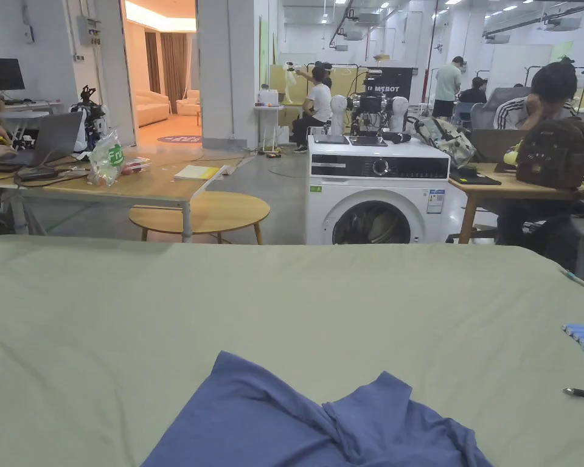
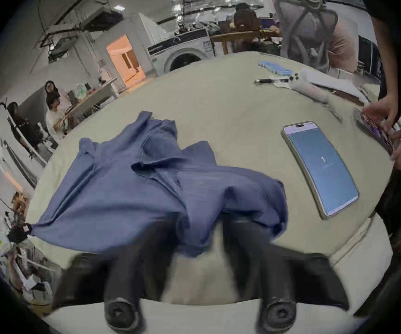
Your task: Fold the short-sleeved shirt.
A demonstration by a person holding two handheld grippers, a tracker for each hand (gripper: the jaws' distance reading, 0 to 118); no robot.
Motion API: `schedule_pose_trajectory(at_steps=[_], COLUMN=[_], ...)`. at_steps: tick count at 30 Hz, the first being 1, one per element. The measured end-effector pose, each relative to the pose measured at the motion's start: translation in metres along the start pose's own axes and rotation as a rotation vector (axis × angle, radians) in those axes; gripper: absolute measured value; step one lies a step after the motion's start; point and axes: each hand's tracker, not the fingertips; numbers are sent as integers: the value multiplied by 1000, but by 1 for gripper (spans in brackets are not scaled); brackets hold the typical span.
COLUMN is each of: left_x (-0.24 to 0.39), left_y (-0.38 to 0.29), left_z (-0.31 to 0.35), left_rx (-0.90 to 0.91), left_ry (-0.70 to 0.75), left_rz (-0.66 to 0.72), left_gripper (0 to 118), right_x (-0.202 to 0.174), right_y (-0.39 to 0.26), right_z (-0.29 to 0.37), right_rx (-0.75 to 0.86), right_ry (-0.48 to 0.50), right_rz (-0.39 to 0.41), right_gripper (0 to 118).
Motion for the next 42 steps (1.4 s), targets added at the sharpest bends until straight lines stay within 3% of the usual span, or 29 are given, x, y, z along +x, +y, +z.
schedule_pose_trajectory(at_steps=[1, 2, 6, 11, 14, 15, 16, 17, 18, 19, 20, 21, 24, 26, 28, 32, 33, 36, 37, 42], left_x=[2, 5, 31, 94, 129, 135, 138, 142, 146, 147, 147, 146, 143, 130, 108, 59, 48, 23, 17, -2], left_y=[3, 6, 32, 70, 74, 72, 72, 71, 70, 69, 66, 65, 60, 64, 68, 66, 59, 39, 32, 0], left_z=[2, 5, 20, 22, 15, 13, 10, 7, 5, 3, 2, 3, 5, 9, 15, 28, 30, 27, 23, 2], left_rx=[15, 20, 174, 348, 440, 477, 486, 464, 465, 452, 449, 433, 423, 394, 353, 208, 181, 82, 55, -175], left_ry=[15, 20, 21, 25, 70, 67, 68, 65, 62, 53, 30, -3, 14, -35, -85, -99, -88, 19, 48, 38], left_rz=[-22, -81, -158, -244, -309, -316, -308, -296, -297, -302, -311, -317, -284, -191, -87, -15, -1, 31, 39, 94], left_gripper=[92, 104, 104, 104, 103, 101, 89, 67, 38, 8, 2, 0, 0, 0, 0, 0, 3, 68, 77, 76], right_x=[-1, -2, -29, -95, -133, -140, -145, -151, -154, -154, -155, -155, -156, -153, -151, -144, -142, -143, -142, -146], right_y=[0, 2, 14, 32, 34, 35, 34, 33, 30, 29, 27, 26, 24, 23, 25, 21, 20, 17, 15, 9], right_z=[5, 13, 48, 60, 57, 51, 49, 47, 46, 43, 40, 38, 30, 27, 26, 26, 24, 19, 19, 17], right_rx=[11, 44, 258, 443, 508, 501, 493, 490, 487, 485, 480, 474, 447, 447, 432, 410, 398, 373, 371, 330], right_ry=[-6, 4, 14, 152, 136, 139, 144, 158, 178, 187, 203, 244, 214, 197, 218, 244, 256, 277, 286, 321], right_rz=[18, 36, 110, 248, 339, 347, 345, 344, 334, 327, 322, 322, 351, 364, 350, 343, 342, 328, 319, 314], right_gripper=[90, 87, 87, 87, 87, 87, 83, 72, 56, 29, 9, 0, 0, 0, 0, 0, 0, 0, 0, 0])
